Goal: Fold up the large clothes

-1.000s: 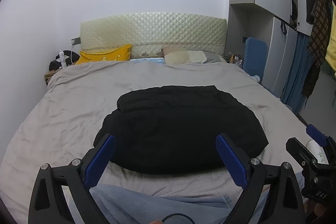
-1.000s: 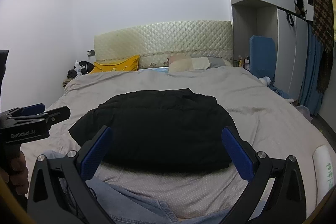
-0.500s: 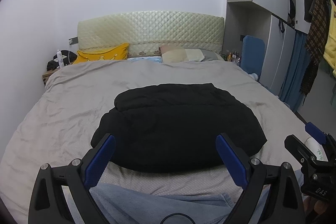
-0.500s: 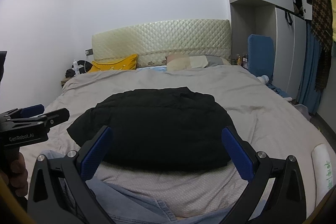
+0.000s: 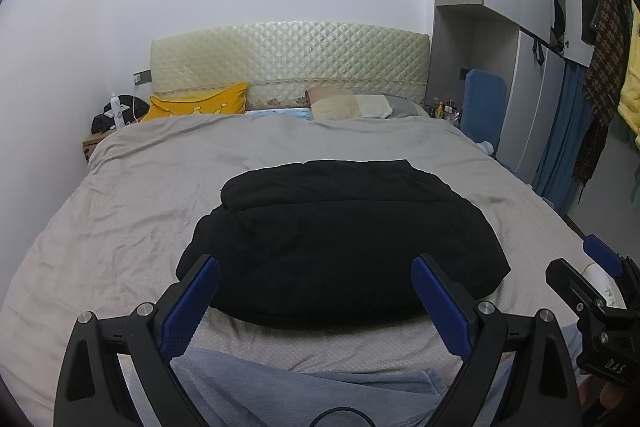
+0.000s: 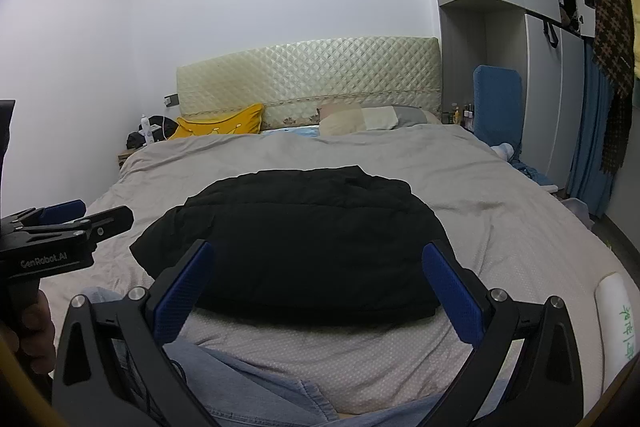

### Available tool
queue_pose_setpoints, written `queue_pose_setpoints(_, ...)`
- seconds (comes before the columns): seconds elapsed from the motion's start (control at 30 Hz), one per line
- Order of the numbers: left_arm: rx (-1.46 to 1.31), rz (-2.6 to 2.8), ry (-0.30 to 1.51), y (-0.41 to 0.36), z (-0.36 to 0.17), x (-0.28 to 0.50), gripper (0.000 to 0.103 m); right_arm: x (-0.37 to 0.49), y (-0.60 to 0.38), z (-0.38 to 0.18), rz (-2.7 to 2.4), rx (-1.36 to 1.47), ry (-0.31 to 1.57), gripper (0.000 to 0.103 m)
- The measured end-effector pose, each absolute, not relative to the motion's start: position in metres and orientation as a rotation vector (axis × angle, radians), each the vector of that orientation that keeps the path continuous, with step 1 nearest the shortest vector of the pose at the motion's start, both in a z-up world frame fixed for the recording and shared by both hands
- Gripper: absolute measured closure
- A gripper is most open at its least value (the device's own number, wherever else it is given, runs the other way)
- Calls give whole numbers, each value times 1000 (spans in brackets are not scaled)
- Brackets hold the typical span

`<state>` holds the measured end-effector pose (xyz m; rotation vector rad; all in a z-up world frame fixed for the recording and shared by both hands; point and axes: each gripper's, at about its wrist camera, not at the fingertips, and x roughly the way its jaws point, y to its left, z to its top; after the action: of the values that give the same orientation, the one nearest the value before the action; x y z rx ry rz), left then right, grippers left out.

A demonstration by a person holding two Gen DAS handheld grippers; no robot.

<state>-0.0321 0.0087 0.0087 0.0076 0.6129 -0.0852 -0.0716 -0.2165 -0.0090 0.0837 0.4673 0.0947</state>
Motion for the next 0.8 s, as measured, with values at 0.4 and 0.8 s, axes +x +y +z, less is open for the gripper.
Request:
queue_pose_setpoints(0.4,7,-90,615,10,9,-31,6,-70,-214,-8,96,88,474,0)
queue_pose_setpoints(0.8,-3,-95,611,11,8,-32,6,-68,-214,-11,99,83,475,0)
